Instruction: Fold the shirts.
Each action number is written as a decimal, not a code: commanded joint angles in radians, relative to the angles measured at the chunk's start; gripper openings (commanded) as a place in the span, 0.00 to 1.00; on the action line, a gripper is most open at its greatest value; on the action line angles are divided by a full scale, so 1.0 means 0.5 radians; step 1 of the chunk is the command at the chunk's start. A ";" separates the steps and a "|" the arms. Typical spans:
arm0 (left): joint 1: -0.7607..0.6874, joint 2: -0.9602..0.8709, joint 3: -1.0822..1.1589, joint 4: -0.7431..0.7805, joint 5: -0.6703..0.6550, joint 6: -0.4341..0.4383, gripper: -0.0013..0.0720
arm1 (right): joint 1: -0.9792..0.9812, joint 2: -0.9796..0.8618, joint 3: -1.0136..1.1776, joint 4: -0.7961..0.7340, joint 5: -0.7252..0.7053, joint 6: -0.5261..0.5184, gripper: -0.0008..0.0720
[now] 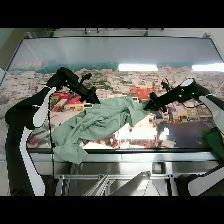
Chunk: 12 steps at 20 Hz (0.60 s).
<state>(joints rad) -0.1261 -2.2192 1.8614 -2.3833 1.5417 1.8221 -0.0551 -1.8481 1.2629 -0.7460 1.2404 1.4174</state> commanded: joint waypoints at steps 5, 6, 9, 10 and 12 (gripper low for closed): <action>0.202 0.459 0.211 -0.150 0.027 0.005 0.05 | -0.100 0.349 0.447 0.370 0.035 -0.416 0.04; 0.246 0.581 0.308 -0.180 0.025 0.004 0.05 | -0.157 0.460 0.590 0.420 0.032 -0.443 0.04; 0.337 0.995 0.505 -0.278 -0.028 0.004 0.05 | -0.314 0.748 1.000 0.798 0.033 -0.692 0.04; 0.350 1.154 0.508 -0.284 -0.062 0.005 0.05 | -0.354 0.834 1.132 0.919 0.032 -0.715 0.04; 0.355 1.534 0.385 -0.284 -0.229 0.056 0.05 | -0.404 0.978 1.345 1.068 0.031 -0.805 0.04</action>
<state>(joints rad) 0.0319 -1.6638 2.0655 -2.5118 1.5105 1.8297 -0.2100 -1.4689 1.7763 -0.3649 1.2625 1.1053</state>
